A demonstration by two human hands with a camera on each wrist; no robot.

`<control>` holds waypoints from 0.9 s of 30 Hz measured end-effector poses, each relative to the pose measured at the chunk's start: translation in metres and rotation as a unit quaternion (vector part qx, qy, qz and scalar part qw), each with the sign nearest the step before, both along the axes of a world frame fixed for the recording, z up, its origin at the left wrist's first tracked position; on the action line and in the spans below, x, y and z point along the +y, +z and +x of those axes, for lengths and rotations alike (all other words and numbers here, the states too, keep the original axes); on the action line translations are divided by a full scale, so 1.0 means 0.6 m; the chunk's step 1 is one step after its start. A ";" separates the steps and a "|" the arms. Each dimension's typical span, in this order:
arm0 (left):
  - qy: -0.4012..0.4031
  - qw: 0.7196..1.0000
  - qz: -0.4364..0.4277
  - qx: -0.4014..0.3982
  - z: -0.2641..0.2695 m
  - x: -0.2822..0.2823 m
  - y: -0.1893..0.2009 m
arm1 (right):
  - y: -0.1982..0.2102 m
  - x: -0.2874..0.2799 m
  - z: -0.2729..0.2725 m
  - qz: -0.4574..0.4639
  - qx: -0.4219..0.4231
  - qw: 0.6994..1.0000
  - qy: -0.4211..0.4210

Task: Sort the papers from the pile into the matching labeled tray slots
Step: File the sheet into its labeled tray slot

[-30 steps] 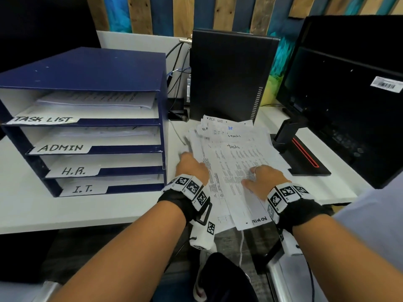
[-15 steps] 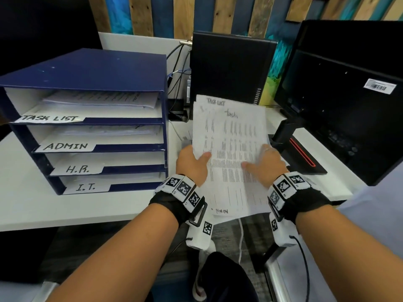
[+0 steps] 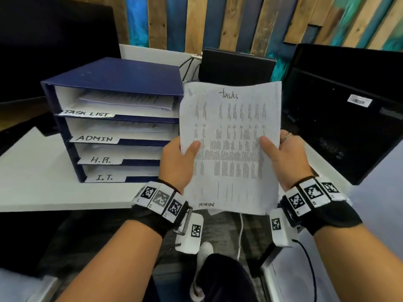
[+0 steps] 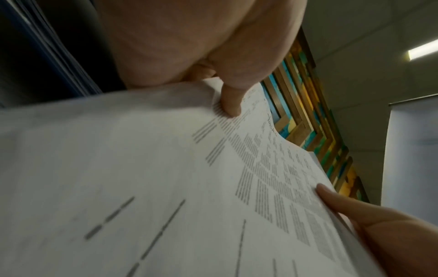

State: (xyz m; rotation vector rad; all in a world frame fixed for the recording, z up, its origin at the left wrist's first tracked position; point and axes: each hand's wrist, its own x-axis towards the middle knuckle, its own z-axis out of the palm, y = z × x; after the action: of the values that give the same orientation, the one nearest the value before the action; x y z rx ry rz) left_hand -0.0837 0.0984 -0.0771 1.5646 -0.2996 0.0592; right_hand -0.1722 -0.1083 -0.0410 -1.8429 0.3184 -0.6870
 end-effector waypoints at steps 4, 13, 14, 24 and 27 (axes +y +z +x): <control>0.048 0.999 0.012 0.007 -0.020 0.069 -0.009 | -0.016 0.058 -0.008 0.040 -0.016 0.997 0.067; 0.180 0.978 0.086 0.066 0.003 0.232 0.000 | -0.034 0.209 0.050 0.074 0.059 0.983 0.160; 0.187 0.975 0.087 0.078 0.003 0.249 0.005 | -0.037 0.222 0.056 0.080 0.075 0.980 0.168; 0.204 0.967 0.116 0.095 0.046 0.332 0.088 | -0.065 0.295 0.073 0.125 0.144 0.958 0.216; 0.185 0.971 0.111 0.099 0.085 0.336 0.098 | -0.042 0.301 0.102 0.122 0.093 0.976 0.157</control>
State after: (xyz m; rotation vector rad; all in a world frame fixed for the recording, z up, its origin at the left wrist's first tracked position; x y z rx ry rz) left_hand -0.0329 0.2997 -0.0181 1.8184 0.1506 0.1633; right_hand -0.1109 0.0722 -0.0661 -1.6736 0.2151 -0.2456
